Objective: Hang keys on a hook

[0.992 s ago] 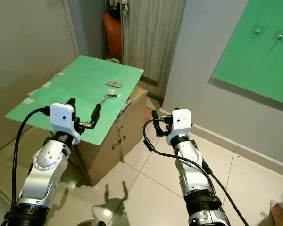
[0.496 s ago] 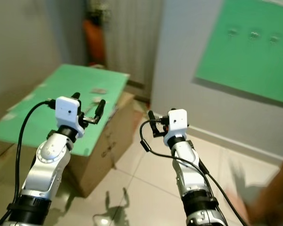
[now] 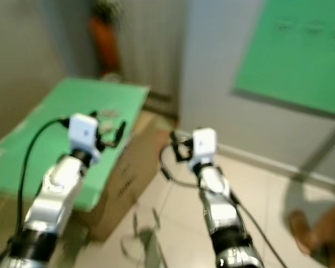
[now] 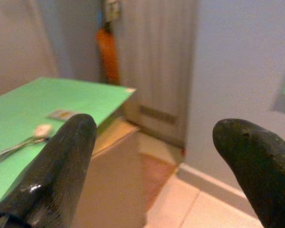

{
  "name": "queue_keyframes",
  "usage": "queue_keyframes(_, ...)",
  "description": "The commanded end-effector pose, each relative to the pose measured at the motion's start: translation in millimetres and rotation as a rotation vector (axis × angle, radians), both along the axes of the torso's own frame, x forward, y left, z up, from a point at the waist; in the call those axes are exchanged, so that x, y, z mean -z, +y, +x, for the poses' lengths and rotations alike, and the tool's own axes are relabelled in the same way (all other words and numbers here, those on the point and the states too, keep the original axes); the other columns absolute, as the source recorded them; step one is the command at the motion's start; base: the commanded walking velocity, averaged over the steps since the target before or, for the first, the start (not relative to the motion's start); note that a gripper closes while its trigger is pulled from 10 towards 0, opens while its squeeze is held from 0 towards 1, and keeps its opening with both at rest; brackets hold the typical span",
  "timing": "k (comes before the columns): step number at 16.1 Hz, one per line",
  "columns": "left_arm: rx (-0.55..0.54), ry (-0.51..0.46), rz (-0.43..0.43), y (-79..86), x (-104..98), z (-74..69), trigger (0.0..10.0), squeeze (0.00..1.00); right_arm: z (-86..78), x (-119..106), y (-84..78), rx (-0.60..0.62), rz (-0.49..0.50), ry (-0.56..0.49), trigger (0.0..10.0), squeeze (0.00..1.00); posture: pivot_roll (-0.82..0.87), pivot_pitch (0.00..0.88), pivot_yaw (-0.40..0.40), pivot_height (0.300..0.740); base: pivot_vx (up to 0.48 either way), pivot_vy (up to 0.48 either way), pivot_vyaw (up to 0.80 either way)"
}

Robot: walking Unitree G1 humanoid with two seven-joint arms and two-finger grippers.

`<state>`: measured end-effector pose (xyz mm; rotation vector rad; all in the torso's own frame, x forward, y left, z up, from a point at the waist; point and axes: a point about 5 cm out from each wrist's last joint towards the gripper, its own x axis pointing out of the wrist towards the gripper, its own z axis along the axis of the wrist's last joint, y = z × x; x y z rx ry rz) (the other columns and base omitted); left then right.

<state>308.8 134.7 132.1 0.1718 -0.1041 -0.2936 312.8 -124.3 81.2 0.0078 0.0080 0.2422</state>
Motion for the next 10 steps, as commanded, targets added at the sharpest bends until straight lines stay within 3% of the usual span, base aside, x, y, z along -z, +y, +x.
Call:
queue_keyframes(1, 0.046, 0.003, 0.005, -12.5, -0.5, 0.9, 10.0, 0.00, 0.2, 2.6, -11.1, 0.035, -0.010, 0.011, 10.0, 0.00, -0.01, 0.000, 0.039, 0.740, 0.480, 0.000, 0.00)
queue_keyframes(10, 0.011, 0.021, -0.031, -9.7, 1.8, 3.6, 10.0, 0.00, 3.7, 2.1, -9.4, 0.034, -0.009, 0.018, 10.0, 0.00, 0.00, 0.000, 0.032, 0.740, 0.477, 0.000, 0.00)
